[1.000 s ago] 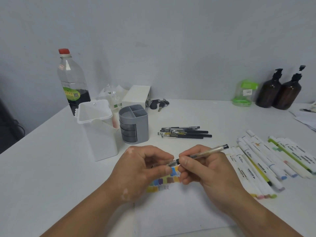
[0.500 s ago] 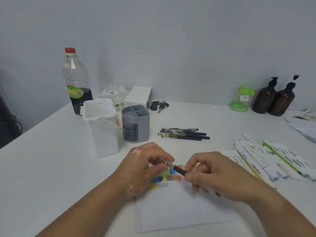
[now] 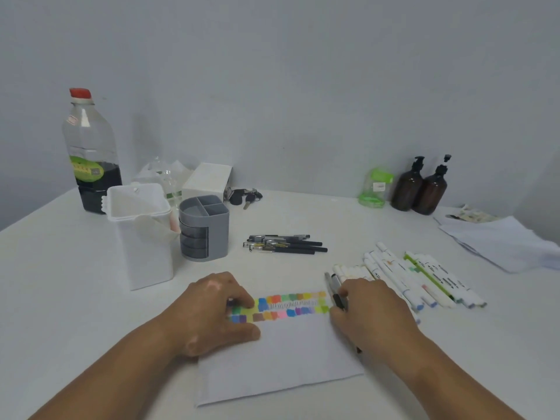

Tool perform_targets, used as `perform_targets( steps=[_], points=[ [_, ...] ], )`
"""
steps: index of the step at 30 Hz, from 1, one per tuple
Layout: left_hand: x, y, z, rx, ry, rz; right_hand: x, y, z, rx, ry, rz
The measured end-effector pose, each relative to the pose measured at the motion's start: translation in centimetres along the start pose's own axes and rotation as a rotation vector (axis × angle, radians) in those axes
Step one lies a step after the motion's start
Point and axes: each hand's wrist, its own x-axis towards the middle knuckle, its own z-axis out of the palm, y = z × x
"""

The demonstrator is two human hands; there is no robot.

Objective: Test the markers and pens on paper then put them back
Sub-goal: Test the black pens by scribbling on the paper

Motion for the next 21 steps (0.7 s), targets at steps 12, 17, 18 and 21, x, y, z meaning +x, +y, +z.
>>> perform_targets(
  steps=[12, 17, 18, 21],
  points=[
    [0.5, -2.0, 0.1, -0.15, 0.26, -0.076, 7.9, -2.1, 0.2, 0.058, 0.072, -0.143],
    [0.8, -2.7, 0.4, -0.128, 0.322, -0.069, 12.9, -3.6, 1.8, -0.015, 0.031, -0.281],
    [0.8, -2.8, 0.5, -0.131, 0.317, -0.076, 13.5, -3.7, 2.1, -0.021, 0.033, -0.287],
    [0.9, -2.9, 0.6, -0.139, 0.306, -0.097, 14.2, -3.7, 2.7, -0.038, 0.037, -0.286]
  ],
)
